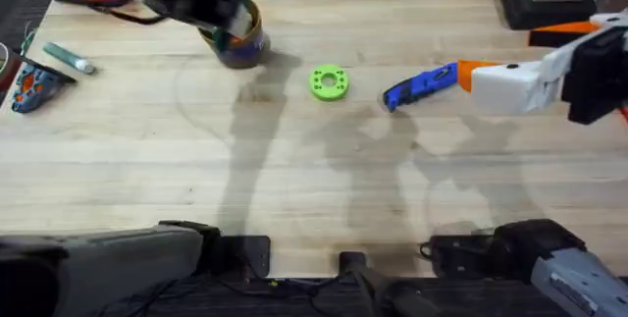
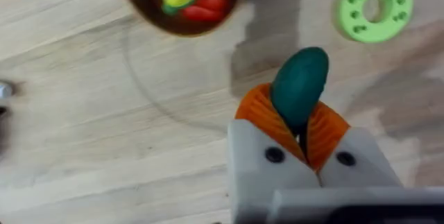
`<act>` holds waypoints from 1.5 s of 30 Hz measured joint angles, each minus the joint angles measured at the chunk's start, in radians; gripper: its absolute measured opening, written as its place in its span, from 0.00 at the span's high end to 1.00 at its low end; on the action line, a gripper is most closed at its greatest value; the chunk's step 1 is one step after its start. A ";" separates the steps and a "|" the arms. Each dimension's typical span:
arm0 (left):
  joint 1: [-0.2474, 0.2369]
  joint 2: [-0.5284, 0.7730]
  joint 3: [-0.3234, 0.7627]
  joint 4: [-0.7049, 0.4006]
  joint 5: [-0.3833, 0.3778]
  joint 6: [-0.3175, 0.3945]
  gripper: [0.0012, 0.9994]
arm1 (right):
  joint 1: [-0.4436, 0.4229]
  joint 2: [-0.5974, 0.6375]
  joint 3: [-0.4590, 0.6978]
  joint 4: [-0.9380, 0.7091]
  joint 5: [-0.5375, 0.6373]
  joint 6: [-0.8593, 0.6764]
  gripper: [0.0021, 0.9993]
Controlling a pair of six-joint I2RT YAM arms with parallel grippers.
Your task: Pick up the gripper from the table and insert it into the empty holder that is missing its gripper. Then pick up a screw, insert it into the mounting hole, and use the screwdriver to tighten it. Finally, clean up the table by picking up the vegetable and placing it into the bucket.
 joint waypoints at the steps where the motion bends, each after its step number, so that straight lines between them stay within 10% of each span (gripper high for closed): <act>1: 0.023 0.003 0.011 -0.004 -0.005 0.000 0.97 | 0.000 0.000 0.000 0.000 0.000 0.000 0.01; 8: 0.125 0.084 0.053 0.011 -0.023 0.020 0.97 | 0.000 0.000 0.000 0.000 0.000 0.000 0.01; 21: 0.164 0.374 0.165 0.150 -0.026 0.062 0.97 | 0.000 0.000 0.000 0.000 0.000 0.000 0.01; 36: 0.172 0.428 0.167 0.179 -0.026 0.072 0.97 | 0.000 0.000 0.000 0.000 0.000 0.000 0.01; 42: 0.172 0.428 0.167 0.179 -0.027 0.078 0.15 | 0.000 0.000 0.000 0.000 0.000 0.000 0.01; 45: 0.172 0.428 0.167 0.180 -0.027 0.078 0.02 | 0.000 0.000 0.000 0.000 0.000 0.000 0.01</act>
